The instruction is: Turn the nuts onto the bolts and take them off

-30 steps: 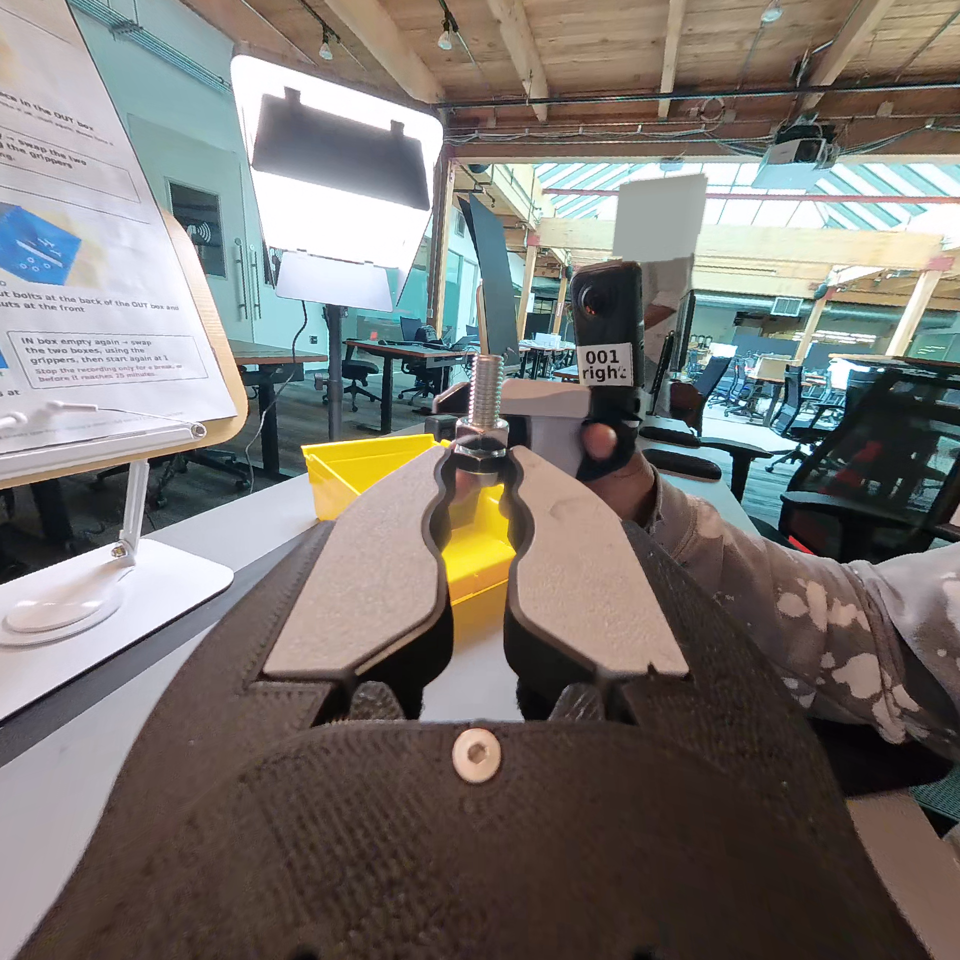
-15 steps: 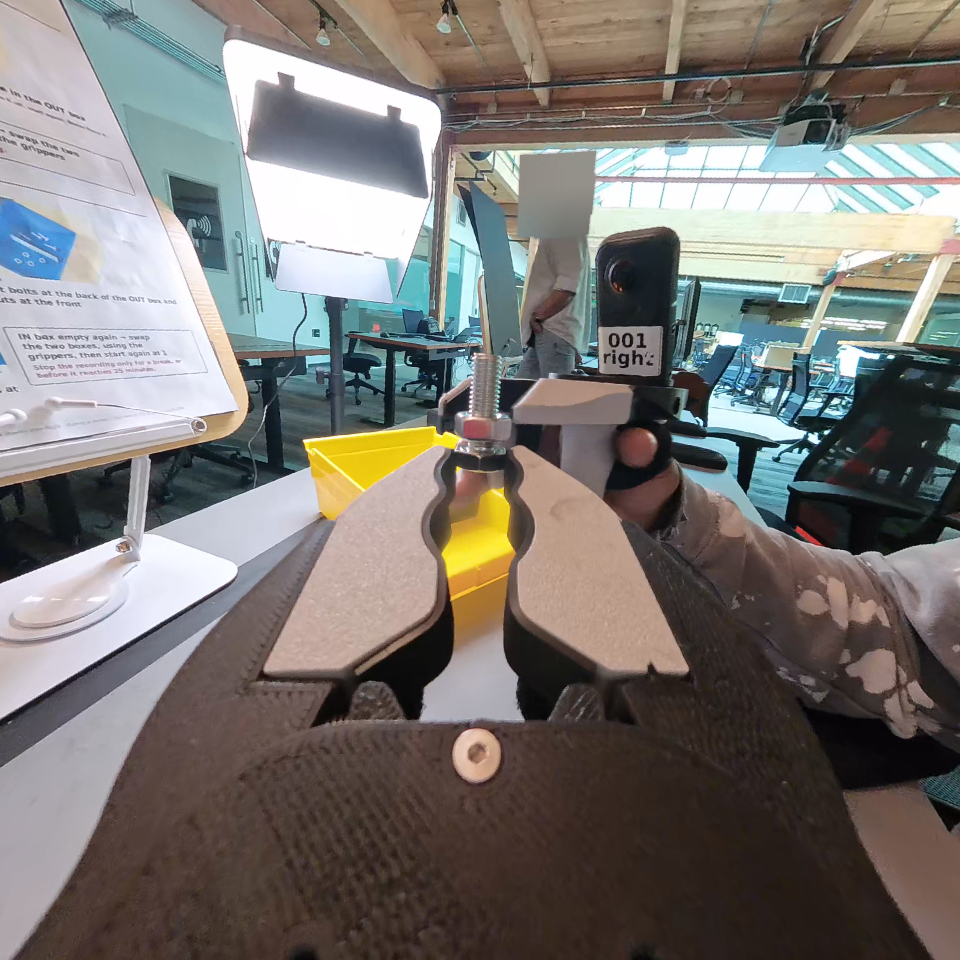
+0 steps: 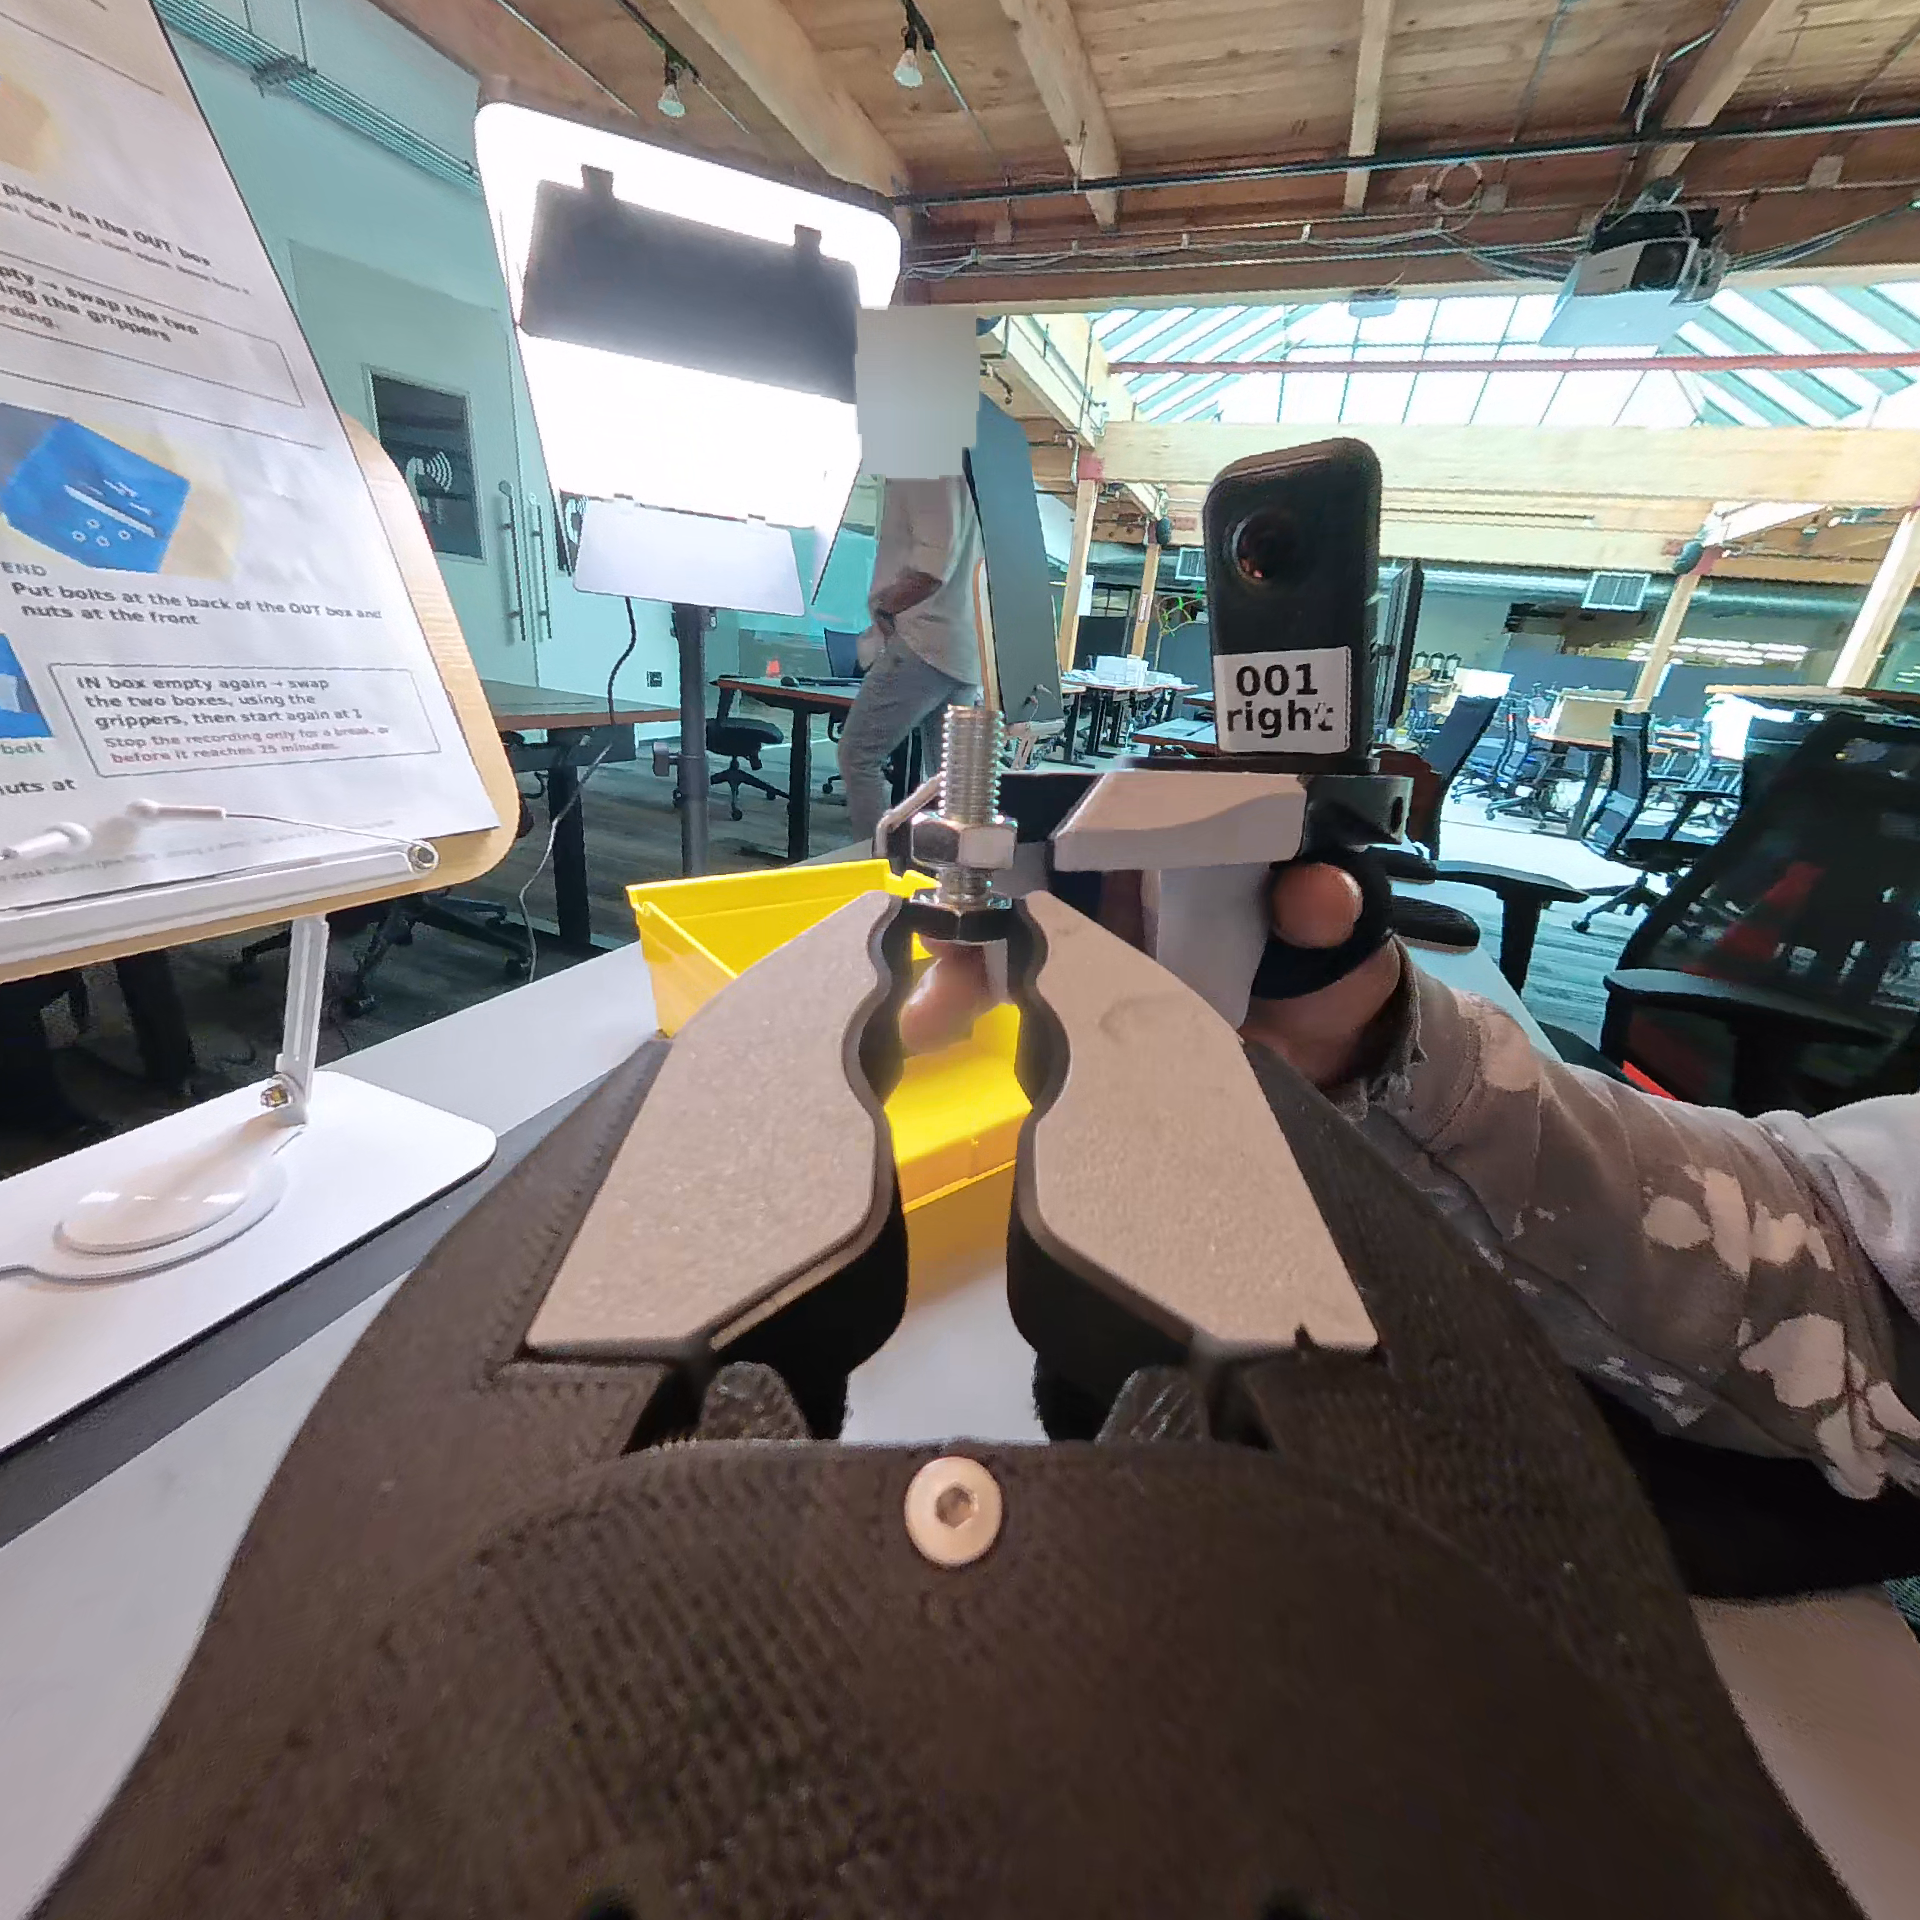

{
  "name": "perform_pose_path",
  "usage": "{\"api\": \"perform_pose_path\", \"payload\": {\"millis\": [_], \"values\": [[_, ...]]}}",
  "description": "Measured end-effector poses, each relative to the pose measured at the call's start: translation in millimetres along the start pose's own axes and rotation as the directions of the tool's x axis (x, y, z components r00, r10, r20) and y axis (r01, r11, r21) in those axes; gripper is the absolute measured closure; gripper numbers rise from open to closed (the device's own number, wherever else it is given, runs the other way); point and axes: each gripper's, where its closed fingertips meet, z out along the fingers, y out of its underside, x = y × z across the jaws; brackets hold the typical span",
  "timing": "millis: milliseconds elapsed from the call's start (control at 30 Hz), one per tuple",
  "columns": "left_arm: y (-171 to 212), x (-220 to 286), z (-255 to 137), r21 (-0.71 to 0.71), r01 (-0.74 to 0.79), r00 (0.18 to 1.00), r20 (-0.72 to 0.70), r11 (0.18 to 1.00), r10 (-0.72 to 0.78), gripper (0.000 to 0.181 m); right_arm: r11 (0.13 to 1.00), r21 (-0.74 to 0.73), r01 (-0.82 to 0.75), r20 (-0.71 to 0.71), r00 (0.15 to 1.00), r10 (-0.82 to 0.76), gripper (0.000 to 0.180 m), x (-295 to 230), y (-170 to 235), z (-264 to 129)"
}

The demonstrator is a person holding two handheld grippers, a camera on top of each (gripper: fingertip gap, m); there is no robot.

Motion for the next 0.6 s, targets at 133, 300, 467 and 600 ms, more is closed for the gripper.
{"api": "perform_pose_path", "payload": {"millis": [133, 300, 467, 600], "values": [[-8.1, 2.2, -3.6, 0.039, 0.016, 1.0, -0.024, 0.999, -0.015, 0.162, 0.999, 0.035, -0.032, -0.11, 0.993, 0.036, 0.17, 24.9, -4.1, -9.6], [-8.2, -1.2, -3.7, 0.033, 0.021, 1.0, -0.005, 0.999, -0.021, 0.162, 0.998, 0.048, -0.028, -0.052, 0.998, 0.031, 0.156, 14.6, -9.8, -11.1], [-3.5, 3.1, -0.3, 0.021, 0.006, 1.0, -0.003, 1.0, -0.006, 0.162, 1.0, 0.015, -0.01, -0.037, 0.999, 0.011, 0.144, 2.9, -2.9, 1.0], [-11.1, -2.7, -5.7, 0.053, 0.026, 1.0, 0.0, 0.998, -0.026, 0.162, 0.998, 0.064, -0.019, -0.129, 0.991, 0.028, 0.163, 26.3, -11.9, -14.7]]}}
